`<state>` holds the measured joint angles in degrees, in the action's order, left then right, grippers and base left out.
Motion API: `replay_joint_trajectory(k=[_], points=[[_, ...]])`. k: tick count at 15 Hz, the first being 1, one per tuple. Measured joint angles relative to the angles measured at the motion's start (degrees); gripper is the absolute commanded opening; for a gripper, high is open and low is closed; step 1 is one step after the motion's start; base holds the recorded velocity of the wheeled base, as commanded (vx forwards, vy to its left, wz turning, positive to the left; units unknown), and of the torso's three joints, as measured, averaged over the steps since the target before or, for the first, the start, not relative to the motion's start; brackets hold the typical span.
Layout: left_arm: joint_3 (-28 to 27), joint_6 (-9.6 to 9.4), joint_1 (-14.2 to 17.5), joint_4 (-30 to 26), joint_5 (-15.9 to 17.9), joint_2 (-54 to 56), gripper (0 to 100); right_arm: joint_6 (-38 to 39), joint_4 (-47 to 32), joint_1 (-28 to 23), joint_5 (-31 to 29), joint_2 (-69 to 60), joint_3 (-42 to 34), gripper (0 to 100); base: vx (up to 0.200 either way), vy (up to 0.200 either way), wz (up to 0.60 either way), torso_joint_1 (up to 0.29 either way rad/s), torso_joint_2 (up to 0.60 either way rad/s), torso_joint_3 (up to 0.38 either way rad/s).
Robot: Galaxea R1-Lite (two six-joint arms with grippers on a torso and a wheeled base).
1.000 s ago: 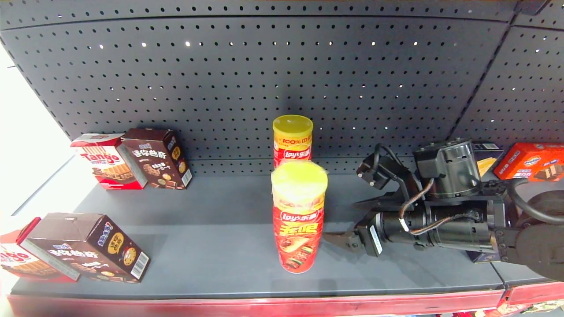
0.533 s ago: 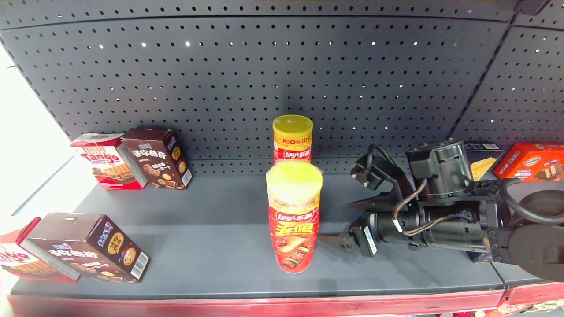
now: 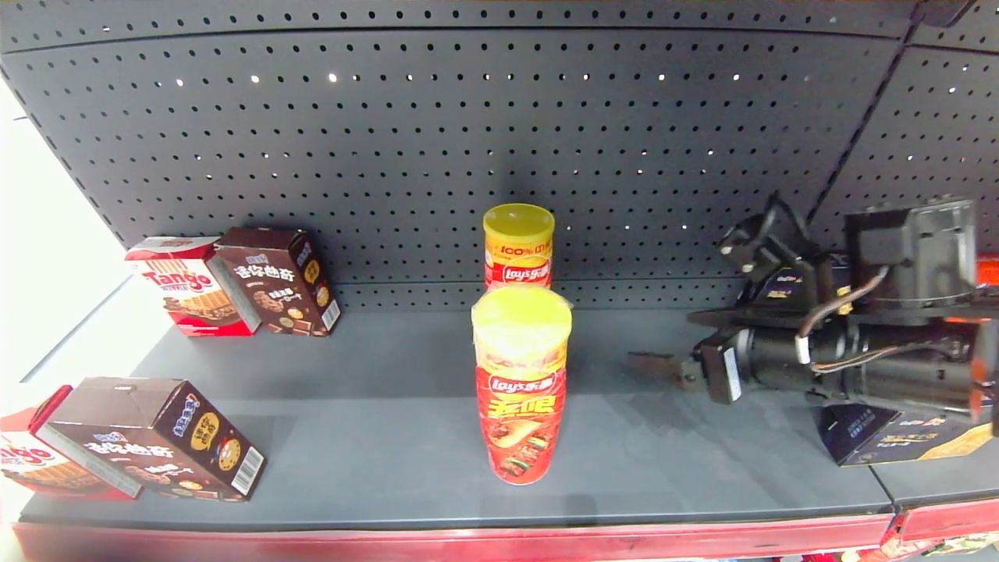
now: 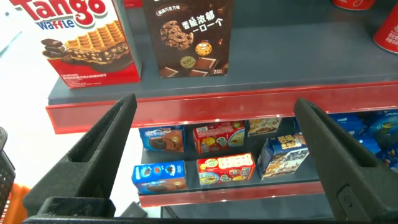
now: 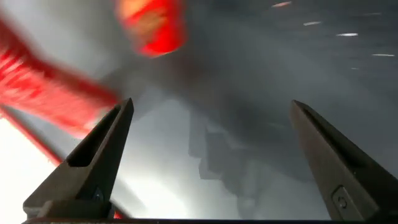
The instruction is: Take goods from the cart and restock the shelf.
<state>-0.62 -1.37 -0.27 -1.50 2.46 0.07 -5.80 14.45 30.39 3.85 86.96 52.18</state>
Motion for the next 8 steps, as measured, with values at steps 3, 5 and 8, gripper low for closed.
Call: replay_joint_trajectory(k=[3, 5, 8], points=[[0.00, -0.13, 0.00, 0.00, 0.05, 0.00, 100, 0.17, 0.16, -9.36, -0.24, -10.08, -3.78, 100, 0.000, 0.000, 0.00, 0.000, 0.00, 0.000], [0.00, -0.22, -0.02, 0.00, 0.10, 0.00, 100, 0.22, -0.09, -16.47, -0.33, -18.46, -7.83, 100, 0.000, 0.000, 0.00, 0.000, 0.00, 0.000], [0.00, -0.22, -0.06, -0.02, 0.10, 0.00, 100, 0.22, -0.79, -26.78, -1.28, -33.34, -16.85, 100, 0.000, 0.000, 0.00, 0.000, 0.00, 0.000]])
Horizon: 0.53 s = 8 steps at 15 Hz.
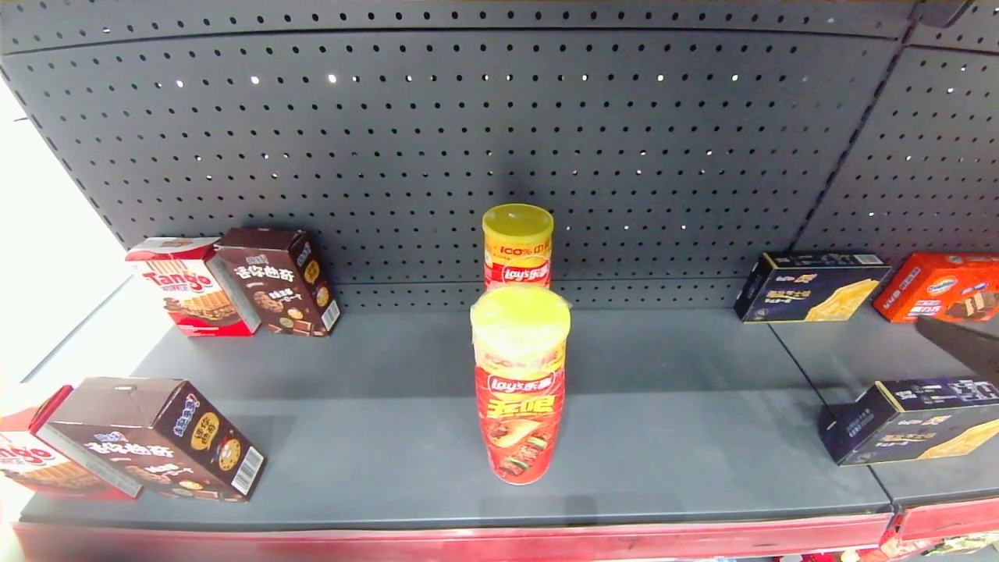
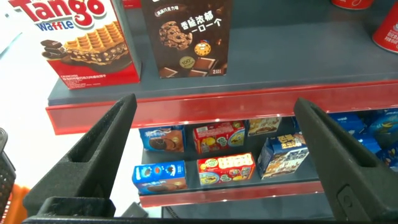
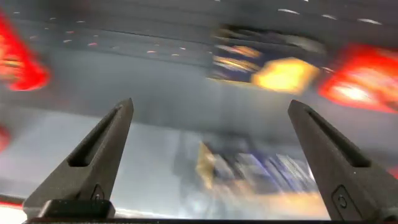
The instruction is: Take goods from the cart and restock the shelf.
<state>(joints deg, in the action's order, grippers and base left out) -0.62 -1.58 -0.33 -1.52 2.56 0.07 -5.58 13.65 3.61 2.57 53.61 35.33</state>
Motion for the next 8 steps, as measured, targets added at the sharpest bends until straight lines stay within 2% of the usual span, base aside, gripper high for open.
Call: replay_joint_trajectory(k=[3, 8], points=[[0.02, 0.00, 0.00, 0.02, 0.00, 0.00, 100, -0.27, -0.60, -5.12, -0.52, -13.40, -9.81, 100, 0.000, 0.000, 0.00, 0.000, 0.00, 0.000], [0.02, 0.02, 0.06, 0.05, -0.07, 0.00, 100, -0.29, -6.79, -7.11, -1.38, -35.18, -24.26, 100, 0.000, 0.000, 0.00, 0.000, 0.00, 0.000]])
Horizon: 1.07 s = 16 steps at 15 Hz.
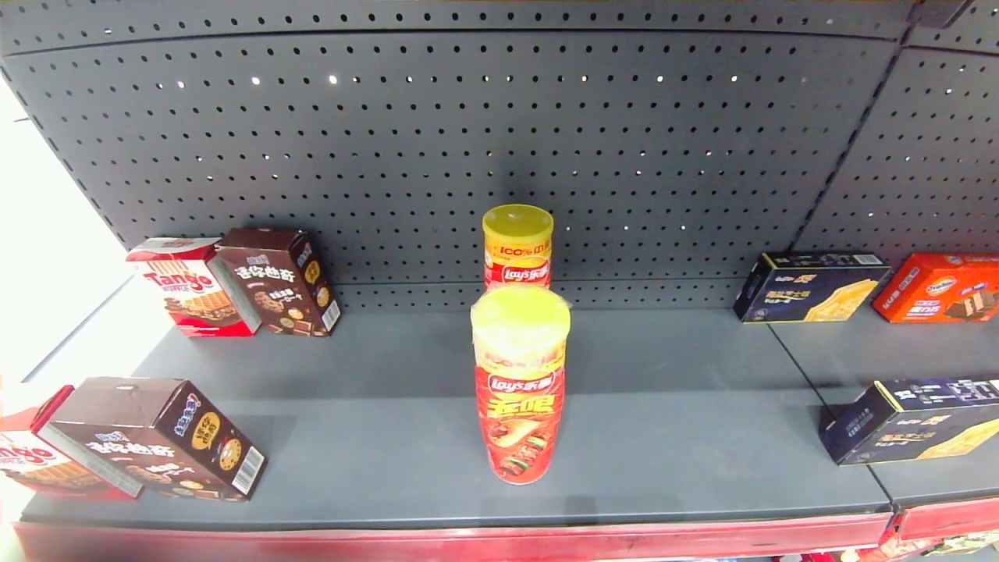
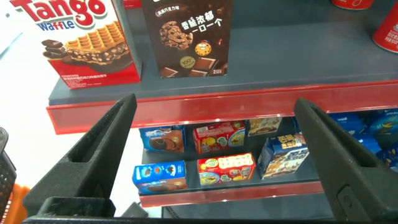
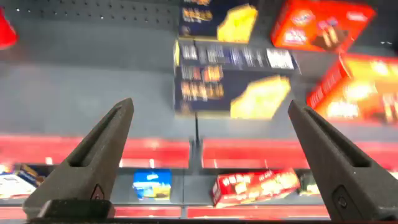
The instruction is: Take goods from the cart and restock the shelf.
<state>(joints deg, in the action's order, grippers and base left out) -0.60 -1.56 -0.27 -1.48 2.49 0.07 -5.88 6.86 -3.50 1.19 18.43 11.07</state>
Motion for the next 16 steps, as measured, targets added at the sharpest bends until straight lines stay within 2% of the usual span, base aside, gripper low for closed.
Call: replay_joint_trajectory(k=[3, 7, 9, 16], points=[[0.07, 0.00, 0.02, 0.06, -0.02, 0.00, 100, 0.60, -2.68, -0.55, -7.51, -9.07, -9.28, 100, 0.000, 0.000, 0.00, 0.000, 0.00, 0.000], [0.07, -0.02, 0.02, 0.06, -0.04, 0.00, 100, 4.16, -4.08, 4.10, -3.40, -13.56, -10.86, 100, 0.000, 0.000, 0.00, 0.000, 0.00, 0.000], [0.07, 0.00, 0.00, 0.04, -0.02, 0.00, 100, 6.01, -6.84, 3.88, -1.30, -16.26, -10.91, 100, 0.000, 0.000, 0.00, 0.000, 0.00, 0.000], [0.20, 0.00, 0.05, 0.57, -0.11, 0.00, 100, 6.19, -6.73, 3.50, -1.38, -18.46, -11.07, 100, 0.000, 0.000, 0.00, 0.000, 0.00, 0.000]])
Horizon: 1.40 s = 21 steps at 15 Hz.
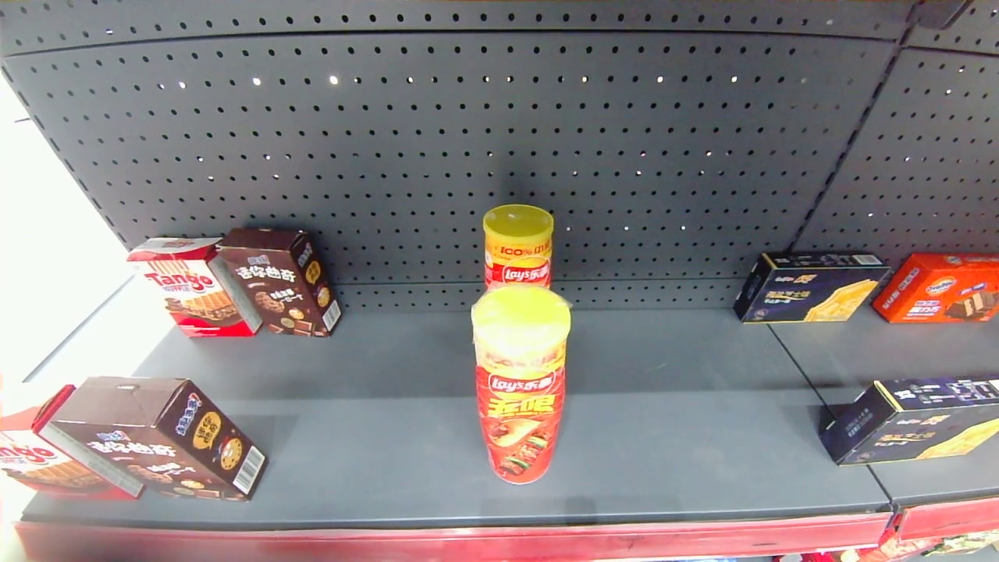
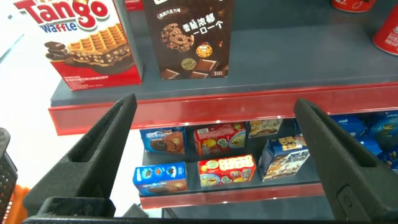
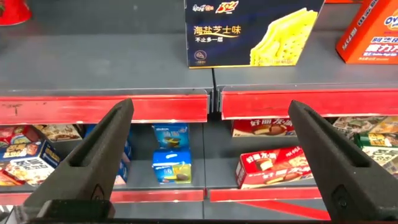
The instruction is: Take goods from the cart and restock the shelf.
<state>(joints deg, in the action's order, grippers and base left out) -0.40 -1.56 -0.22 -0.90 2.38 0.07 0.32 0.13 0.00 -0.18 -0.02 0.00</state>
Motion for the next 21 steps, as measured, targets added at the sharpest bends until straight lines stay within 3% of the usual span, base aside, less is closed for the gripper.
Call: replay_joint_trajectory(k=[21], points=[[0.30, 0.63, 0.01, 0.68, -0.82, 0.00, 100, 0.01, 0.02, 0.00, -0.15, -0.07, 0.00, 100, -0.029, 0.019, 0.00, 0.001, 0.00, 0.001]])
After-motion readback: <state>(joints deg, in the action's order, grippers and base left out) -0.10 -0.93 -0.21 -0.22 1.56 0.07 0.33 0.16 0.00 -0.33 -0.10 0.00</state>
